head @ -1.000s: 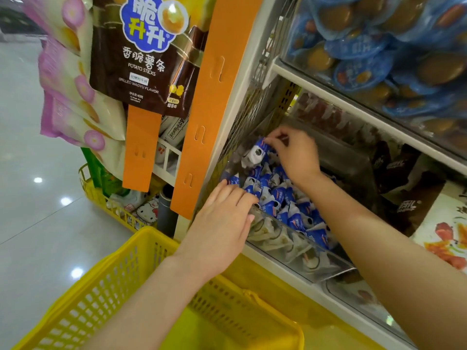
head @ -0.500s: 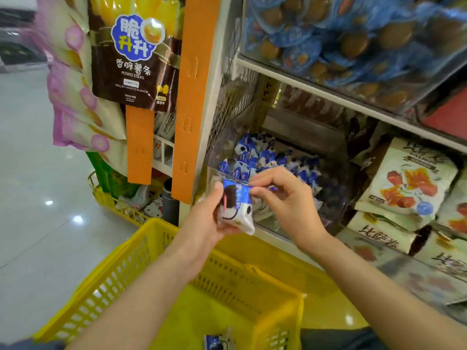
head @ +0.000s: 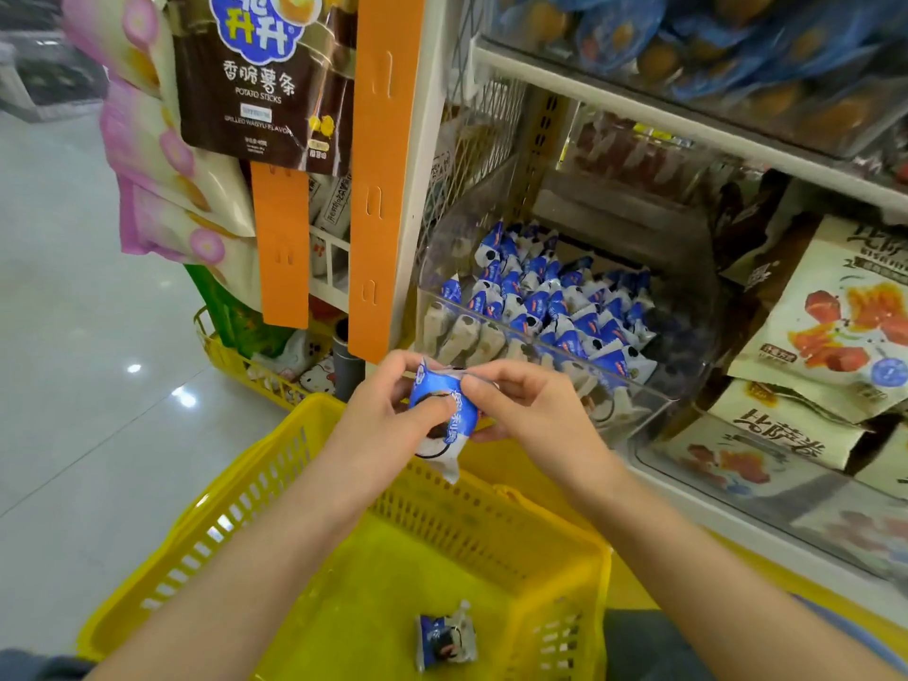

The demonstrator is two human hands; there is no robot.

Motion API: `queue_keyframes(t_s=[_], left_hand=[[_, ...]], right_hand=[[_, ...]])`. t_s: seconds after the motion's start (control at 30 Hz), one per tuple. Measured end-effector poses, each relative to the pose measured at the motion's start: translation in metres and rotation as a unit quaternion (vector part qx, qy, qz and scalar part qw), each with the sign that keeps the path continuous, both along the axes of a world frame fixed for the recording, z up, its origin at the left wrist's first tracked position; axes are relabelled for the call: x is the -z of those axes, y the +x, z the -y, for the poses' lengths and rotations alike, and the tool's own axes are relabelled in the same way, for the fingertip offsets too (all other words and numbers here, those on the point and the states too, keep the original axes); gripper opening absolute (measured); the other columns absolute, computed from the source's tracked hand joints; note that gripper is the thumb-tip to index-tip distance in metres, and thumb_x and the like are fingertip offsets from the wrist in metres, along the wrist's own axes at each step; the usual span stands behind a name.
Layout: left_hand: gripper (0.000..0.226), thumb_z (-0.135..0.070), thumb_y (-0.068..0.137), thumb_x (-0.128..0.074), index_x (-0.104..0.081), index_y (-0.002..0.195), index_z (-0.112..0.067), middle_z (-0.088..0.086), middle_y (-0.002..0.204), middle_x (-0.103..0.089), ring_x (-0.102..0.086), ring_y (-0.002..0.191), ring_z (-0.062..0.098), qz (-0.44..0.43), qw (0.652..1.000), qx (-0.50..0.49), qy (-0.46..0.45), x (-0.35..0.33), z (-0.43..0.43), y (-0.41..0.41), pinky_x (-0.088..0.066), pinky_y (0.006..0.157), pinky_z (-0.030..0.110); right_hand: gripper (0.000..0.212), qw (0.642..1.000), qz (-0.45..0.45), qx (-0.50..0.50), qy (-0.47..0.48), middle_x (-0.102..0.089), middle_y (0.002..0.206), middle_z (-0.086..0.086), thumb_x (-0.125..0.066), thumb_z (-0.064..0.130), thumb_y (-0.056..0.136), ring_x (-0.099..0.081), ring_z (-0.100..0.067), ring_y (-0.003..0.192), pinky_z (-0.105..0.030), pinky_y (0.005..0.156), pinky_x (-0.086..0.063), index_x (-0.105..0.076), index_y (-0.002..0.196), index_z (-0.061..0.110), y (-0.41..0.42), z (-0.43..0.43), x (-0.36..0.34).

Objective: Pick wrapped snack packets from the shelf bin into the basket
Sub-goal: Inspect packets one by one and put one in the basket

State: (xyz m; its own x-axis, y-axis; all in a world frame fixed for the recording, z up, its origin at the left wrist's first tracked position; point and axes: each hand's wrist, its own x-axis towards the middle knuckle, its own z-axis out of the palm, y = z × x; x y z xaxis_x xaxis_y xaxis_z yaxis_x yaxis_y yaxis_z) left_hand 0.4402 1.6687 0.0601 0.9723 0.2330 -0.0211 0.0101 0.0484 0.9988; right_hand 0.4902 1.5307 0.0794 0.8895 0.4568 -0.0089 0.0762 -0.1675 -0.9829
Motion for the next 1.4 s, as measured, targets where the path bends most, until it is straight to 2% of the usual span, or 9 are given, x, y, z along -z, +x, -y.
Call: queue_keyframes(t_s=[0.23, 0.47, 0.67, 0.83, 1.0, 1.17, 1.23, 1.33, 1.4], left_hand=[[0.026, -0.025, 0.090, -0.055, -0.056, 0.064, -0.027, -0.010, 0.056, -0.062, -0.058, 0.052, -0.001, 0.024, 0.999, -0.029, -0.001, 0.003, 0.006, 0.001, -0.041, 0.043, 0.010], [0.042, -0.021, 0.092, -0.052, -0.057, 0.052, -0.032, -0.011, 0.053, -0.055, -0.054, 0.053, -0.001, -0.007, 1.000, -0.012, -0.012, 0.003, 0.010, 0.003, -0.041, 0.046, 0.010], [0.017, -0.029, 0.080, -0.065, -0.062, 0.094, -0.020, -0.001, 0.082, -0.072, -0.070, 0.074, 0.012, -0.037, 0.999, 0.004, -0.036, 0.006, 0.010, 0.004, -0.057, 0.065, 0.026], [0.023, -0.015, 0.077, -0.070, -0.060, 0.098, -0.019, -0.002, 0.085, -0.073, -0.069, 0.074, 0.008, -0.023, 0.994, -0.081, -0.069, 0.006, 0.010, 0.005, -0.057, 0.068, 0.025], [0.009, -0.010, 0.080, -0.067, -0.063, 0.087, -0.014, -0.009, 0.074, -0.073, -0.068, 0.070, 0.004, 0.005, 0.994, -0.101, -0.035, 0.005, 0.005, 0.005, -0.054, 0.059, 0.015], [0.013, -0.021, 0.089, -0.056, -0.066, 0.085, -0.013, -0.005, 0.080, -0.073, -0.069, 0.077, 0.008, 0.000, 0.994, -0.096, -0.052, 0.006, 0.002, 0.006, -0.057, 0.067, 0.020], [0.015, -0.018, 0.091, -0.054, -0.065, 0.081, -0.014, -0.003, 0.076, -0.072, -0.068, 0.073, 0.006, 0.013, 0.994, -0.103, -0.035, 0.004, 0.002, 0.007, -0.054, 0.062, 0.017], [0.015, -0.016, 0.089, -0.055, -0.060, 0.075, -0.020, -0.003, 0.070, -0.064, -0.061, 0.066, 0.006, 0.044, 0.985, -0.126, 0.109, 0.006, 0.001, 0.005, -0.049, 0.058, 0.015], [0.015, -0.019, 0.088, -0.056, -0.055, 0.074, -0.025, -0.006, 0.069, -0.059, -0.056, 0.067, 0.007, 0.073, 0.965, -0.109, 0.229, 0.006, 0.002, 0.001, -0.043, 0.058, 0.016]], right_hand=[[0.006, 0.987, 0.133, 0.024, -0.086, -0.069, 0.080, -0.002, -0.066, 0.013, 0.083, -0.060, -0.008, 0.069, -0.023, 0.064, -0.051, -0.072, 0.085, 0.014, 0.001, 0.001, 0.006], [0.014, 0.878, 0.433, 0.020, -0.204, -0.066, 0.078, 0.000, -0.068, 0.024, 0.080, -0.059, -0.015, 0.075, -0.036, 0.060, -0.051, -0.074, 0.085, 0.013, 0.001, 0.009, 0.007], [0.007, 0.980, 0.156, 0.091, -0.077, -0.068, 0.076, -0.001, -0.064, 0.014, 0.086, -0.063, -0.008, 0.066, -0.024, 0.060, -0.055, -0.071, 0.085, 0.012, 0.005, 0.010, 0.002], [0.004, 0.994, -0.087, 0.065, -0.003, -0.069, 0.086, -0.013, -0.054, 0.006, 0.091, -0.066, -0.011, 0.063, -0.020, 0.060, -0.057, -0.057, 0.093, 0.008, 0.012, 0.016, -0.003], [0.033, 0.982, -0.062, -0.047, -0.170, -0.067, 0.105, -0.016, -0.065, -0.001, 0.081, -0.064, -0.020, 0.092, -0.036, 0.086, -0.052, -0.049, 0.103, 0.018, 0.006, 0.013, 0.006], [0.029, 0.986, -0.107, -0.050, -0.120, -0.070, 0.091, -0.014, -0.063, 0.012, 0.086, -0.065, -0.007, 0.069, -0.020, 0.065, -0.055, -0.048, 0.111, 0.014, 0.009, 0.013, 0.006], [0.038, 0.984, -0.100, -0.042, -0.143, -0.069, 0.089, -0.004, -0.065, 0.019, 0.084, -0.067, -0.008, 0.078, -0.022, 0.071, -0.055, -0.044, 0.115, 0.016, 0.009, 0.012, 0.009], [0.059, 0.973, 0.023, -0.036, -0.228, -0.057, 0.110, 0.008, -0.067, 0.033, 0.082, -0.056, -0.009, 0.109, -0.027, 0.095, -0.045, -0.036, 0.131, 0.021, 0.006, 0.011, 0.017], [0.053, 0.976, 0.088, -0.042, -0.196, -0.053, 0.115, 0.012, -0.064, 0.036, 0.083, -0.052, -0.005, 0.111, -0.028, 0.099, -0.043, -0.039, 0.129, 0.027, 0.003, 0.008, 0.015]])
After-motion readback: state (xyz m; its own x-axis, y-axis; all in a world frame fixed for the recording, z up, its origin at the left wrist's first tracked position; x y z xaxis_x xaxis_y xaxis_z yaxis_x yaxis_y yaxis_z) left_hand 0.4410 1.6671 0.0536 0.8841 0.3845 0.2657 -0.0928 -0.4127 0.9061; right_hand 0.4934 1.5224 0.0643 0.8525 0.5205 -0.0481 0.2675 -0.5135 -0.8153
